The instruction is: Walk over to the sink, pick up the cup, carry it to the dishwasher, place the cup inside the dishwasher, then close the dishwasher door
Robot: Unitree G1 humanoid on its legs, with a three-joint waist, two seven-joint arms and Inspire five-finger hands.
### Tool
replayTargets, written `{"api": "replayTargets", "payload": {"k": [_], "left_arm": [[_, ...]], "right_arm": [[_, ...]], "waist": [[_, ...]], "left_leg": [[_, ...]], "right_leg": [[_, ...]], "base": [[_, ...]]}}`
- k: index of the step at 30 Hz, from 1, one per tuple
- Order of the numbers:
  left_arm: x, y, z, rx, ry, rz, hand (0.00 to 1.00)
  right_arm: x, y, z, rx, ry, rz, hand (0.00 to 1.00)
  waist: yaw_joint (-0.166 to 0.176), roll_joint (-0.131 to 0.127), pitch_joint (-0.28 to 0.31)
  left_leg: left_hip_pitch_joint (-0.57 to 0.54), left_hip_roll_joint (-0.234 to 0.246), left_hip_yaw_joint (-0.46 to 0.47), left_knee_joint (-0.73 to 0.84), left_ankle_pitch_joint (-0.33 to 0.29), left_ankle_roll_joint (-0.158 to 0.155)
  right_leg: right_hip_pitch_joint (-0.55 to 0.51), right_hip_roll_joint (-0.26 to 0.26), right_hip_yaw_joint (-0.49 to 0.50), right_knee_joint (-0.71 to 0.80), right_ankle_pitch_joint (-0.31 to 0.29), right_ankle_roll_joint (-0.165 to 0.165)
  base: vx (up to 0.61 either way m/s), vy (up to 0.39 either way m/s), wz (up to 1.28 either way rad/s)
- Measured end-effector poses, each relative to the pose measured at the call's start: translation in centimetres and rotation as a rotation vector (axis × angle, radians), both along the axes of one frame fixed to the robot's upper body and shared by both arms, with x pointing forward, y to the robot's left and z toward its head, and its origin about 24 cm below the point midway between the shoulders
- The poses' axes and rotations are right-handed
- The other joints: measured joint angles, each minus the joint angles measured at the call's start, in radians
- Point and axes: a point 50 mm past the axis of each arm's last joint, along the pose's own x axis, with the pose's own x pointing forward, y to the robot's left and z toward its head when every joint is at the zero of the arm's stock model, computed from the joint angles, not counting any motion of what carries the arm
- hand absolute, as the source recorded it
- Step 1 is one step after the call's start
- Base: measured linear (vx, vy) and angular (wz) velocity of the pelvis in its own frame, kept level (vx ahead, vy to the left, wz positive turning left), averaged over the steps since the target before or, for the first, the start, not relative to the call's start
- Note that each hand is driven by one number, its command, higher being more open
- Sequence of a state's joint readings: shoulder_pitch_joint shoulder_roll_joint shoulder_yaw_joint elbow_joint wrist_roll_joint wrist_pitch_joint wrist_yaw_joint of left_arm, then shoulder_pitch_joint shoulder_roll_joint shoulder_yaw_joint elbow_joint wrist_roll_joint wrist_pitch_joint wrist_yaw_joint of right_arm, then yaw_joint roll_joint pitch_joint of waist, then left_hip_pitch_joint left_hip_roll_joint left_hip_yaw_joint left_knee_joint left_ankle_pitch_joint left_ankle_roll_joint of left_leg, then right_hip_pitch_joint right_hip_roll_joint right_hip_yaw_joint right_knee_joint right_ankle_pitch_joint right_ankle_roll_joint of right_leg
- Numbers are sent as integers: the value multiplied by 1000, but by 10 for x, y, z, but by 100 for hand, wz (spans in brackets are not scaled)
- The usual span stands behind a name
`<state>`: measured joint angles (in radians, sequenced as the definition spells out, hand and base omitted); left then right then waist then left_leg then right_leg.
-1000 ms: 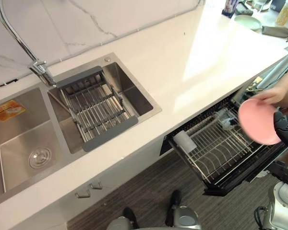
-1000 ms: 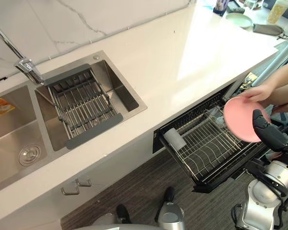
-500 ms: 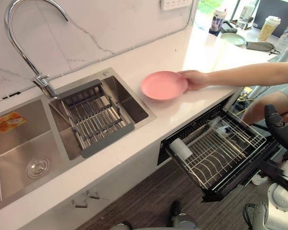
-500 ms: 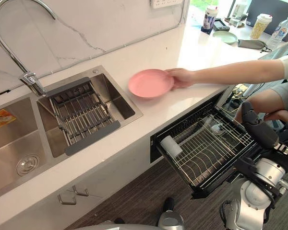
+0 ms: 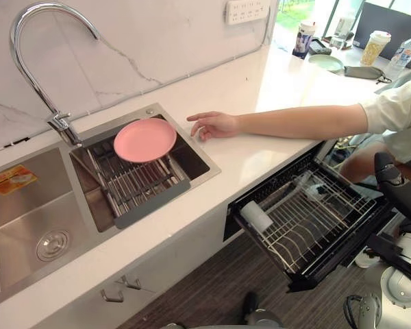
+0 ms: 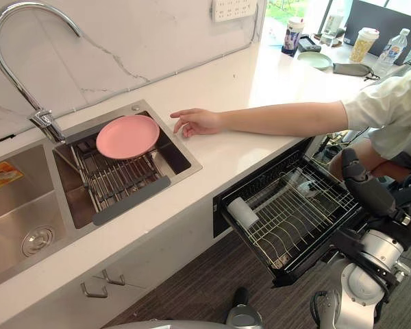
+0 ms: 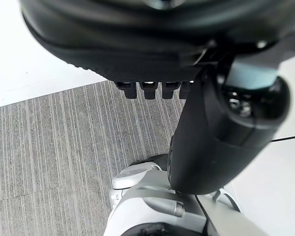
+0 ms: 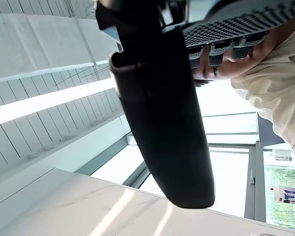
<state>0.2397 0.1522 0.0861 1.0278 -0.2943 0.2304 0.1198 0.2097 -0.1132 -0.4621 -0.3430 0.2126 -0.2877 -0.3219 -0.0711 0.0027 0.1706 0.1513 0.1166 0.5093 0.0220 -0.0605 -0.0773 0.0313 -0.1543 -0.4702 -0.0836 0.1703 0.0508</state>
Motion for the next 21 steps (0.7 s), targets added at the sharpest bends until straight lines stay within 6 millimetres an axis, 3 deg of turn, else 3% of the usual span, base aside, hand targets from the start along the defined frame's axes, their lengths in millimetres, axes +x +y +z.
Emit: {"api": "replayTargets", "payload": {"k": [21], "left_arm": [[-5, 0, 0, -2, 6, 12, 100]], "right_arm": [[2, -1, -2, 50, -31, 63, 100]], "waist": [[5, -3, -20]], "left_leg": [[-1, -2, -8, -5, 0, 0]], "right_leg": [[2, -2, -8, 0, 0, 0]], "base": [[-2, 4, 0]]}}
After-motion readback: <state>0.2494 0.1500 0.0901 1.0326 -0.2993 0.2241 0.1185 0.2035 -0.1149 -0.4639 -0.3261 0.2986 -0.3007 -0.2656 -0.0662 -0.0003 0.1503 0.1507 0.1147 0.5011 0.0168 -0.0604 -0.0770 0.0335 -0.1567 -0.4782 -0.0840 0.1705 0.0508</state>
